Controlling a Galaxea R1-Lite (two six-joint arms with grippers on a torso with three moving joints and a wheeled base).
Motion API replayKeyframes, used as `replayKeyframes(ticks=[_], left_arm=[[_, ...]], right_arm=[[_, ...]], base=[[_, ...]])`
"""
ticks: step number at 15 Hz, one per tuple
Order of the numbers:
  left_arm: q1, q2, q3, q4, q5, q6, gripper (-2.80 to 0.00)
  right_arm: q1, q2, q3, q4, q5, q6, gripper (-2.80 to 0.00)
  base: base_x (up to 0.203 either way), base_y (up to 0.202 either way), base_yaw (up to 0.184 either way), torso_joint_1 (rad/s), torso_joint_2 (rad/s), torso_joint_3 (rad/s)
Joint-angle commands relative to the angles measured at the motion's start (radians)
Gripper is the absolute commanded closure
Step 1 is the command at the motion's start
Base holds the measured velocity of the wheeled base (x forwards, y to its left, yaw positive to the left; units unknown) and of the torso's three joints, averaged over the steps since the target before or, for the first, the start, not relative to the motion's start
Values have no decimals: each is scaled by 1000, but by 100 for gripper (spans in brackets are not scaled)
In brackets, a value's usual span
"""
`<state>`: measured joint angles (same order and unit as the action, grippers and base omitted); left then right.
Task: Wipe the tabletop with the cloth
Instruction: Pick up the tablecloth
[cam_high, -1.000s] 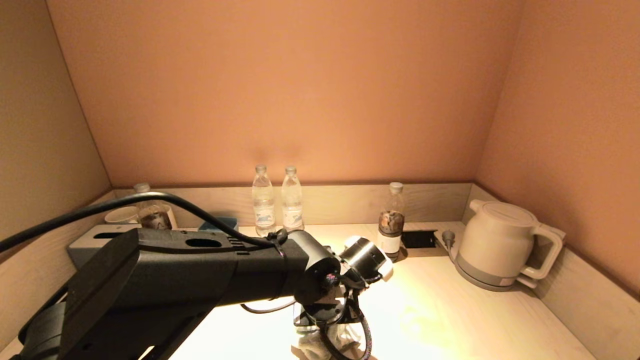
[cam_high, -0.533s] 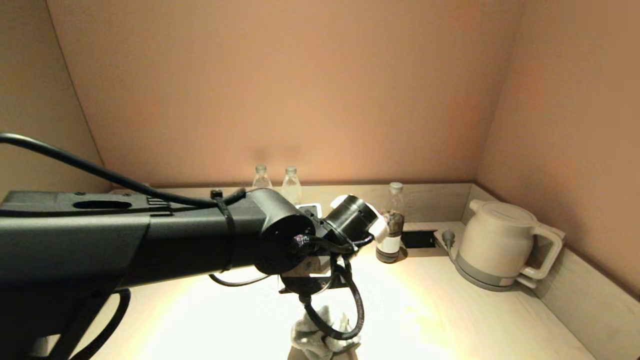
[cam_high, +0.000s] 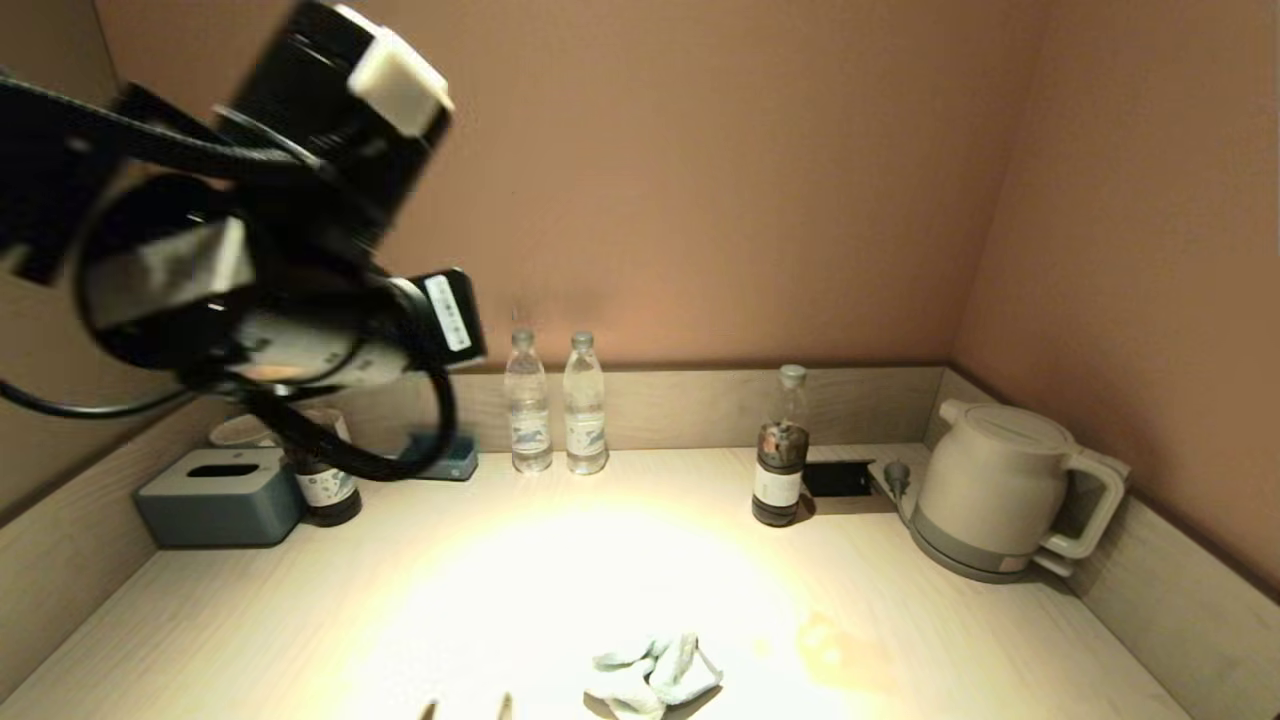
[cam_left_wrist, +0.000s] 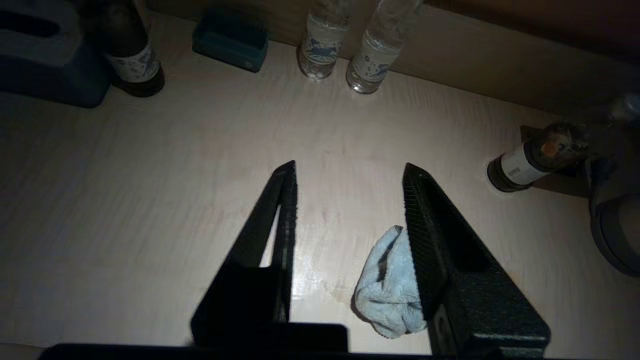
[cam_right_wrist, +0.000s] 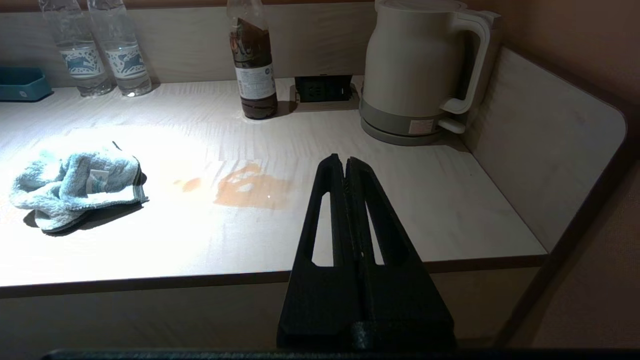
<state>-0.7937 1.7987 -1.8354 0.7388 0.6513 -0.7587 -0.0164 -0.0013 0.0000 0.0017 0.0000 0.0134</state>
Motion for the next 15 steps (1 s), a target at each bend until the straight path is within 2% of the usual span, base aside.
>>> replayKeyframes(ticks=[1, 5, 8, 12, 15], left_arm=[[32, -180, 60, 1, 7, 24, 0], [56, -456, 276, -4, 19, 89, 0], [74, -612, 447, -7, 71, 102, 0], [198, -807, 634, -59, 93, 114, 0], [357, -973, 788, -181, 100, 171, 0]], right_arm=[[0, 1, 0, 0, 0, 0, 0], [0, 1, 0, 0, 0, 0, 0], [0, 1, 0, 0, 0, 0, 0], [0, 1, 0, 0, 0, 0, 0], [0, 1, 0, 0, 0, 0, 0]], base=[[0, 0, 0, 0, 0, 0], [0, 0, 0, 0, 0, 0], [0, 0, 0, 0, 0, 0], [0, 0, 0, 0, 0, 0], [0, 0, 0, 0, 0, 0]])
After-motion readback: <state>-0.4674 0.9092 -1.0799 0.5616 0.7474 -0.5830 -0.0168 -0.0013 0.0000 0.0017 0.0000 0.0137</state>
